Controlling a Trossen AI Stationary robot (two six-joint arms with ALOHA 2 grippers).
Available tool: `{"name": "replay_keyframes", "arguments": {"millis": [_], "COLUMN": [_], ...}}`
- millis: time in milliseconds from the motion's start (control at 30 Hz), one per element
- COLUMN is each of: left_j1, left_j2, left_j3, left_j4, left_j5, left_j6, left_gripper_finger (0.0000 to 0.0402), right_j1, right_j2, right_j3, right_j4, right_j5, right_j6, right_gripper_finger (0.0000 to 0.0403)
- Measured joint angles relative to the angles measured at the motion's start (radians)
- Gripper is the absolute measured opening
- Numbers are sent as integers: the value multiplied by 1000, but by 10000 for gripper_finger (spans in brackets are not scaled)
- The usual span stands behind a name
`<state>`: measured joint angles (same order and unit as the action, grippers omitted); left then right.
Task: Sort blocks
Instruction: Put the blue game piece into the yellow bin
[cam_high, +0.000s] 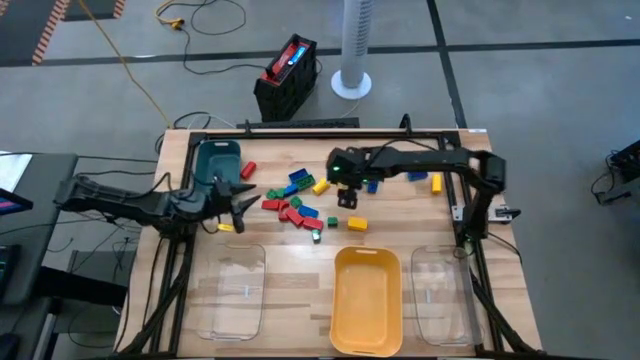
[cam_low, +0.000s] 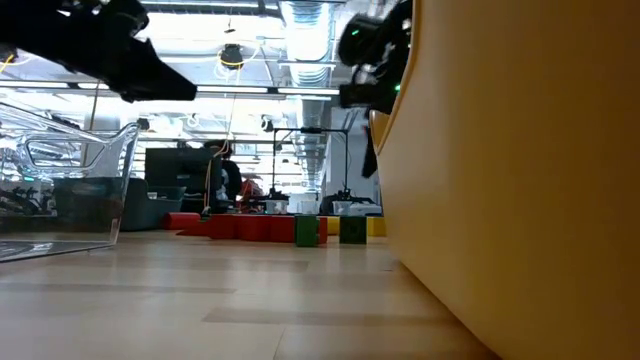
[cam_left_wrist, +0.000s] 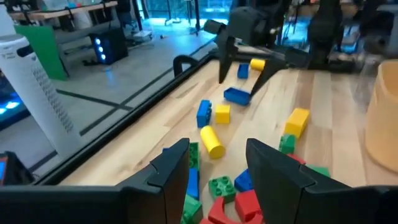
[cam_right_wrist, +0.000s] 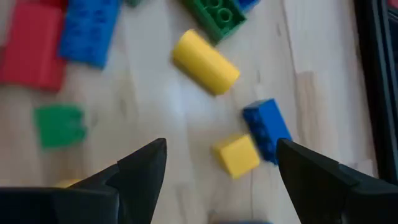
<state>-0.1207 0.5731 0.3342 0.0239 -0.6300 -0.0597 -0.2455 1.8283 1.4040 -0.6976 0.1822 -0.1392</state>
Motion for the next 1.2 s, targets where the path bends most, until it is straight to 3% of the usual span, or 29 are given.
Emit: {"name": "replay_keyframes", "arguments": {"millis": [267,400,500,633,733,867,1000,1200], "left_j1": [-27,-46,-63,-82,-93,-95,-94,-97], "left_j2": [85,89,89,88,88,88,87,87], "left_j3": [7,7,7,7,7,7,7,7], "left_j4": [-12,-13,-24,-58,-60,-40,-11,-25], "left_j5": [1,1,0,0,0,-1,3,37], "left_j6": [-30,-39,-48,-75,-99,-125,-133,-160], "left_gripper_finger": [155,155,155,155,155,155,155,155], "right_j1": [-1,-25,-57,-116,-155,-197,-203,-147], "right_j2": [69,45,16,-66,-119,-151,-130,-72], "right_j3": [57,54,-7,-134,-203,-214,-216,-216], "right_j4": [-25,-171,-207,-118,-50,-87,-176,-139], "right_j5": [3,4,5,7,7,27,93,112], "right_j6": [-51,-44,-4,9,93,331,466,597], "right_gripper_finger": [317,317,317,317,317,317,317,317]}}
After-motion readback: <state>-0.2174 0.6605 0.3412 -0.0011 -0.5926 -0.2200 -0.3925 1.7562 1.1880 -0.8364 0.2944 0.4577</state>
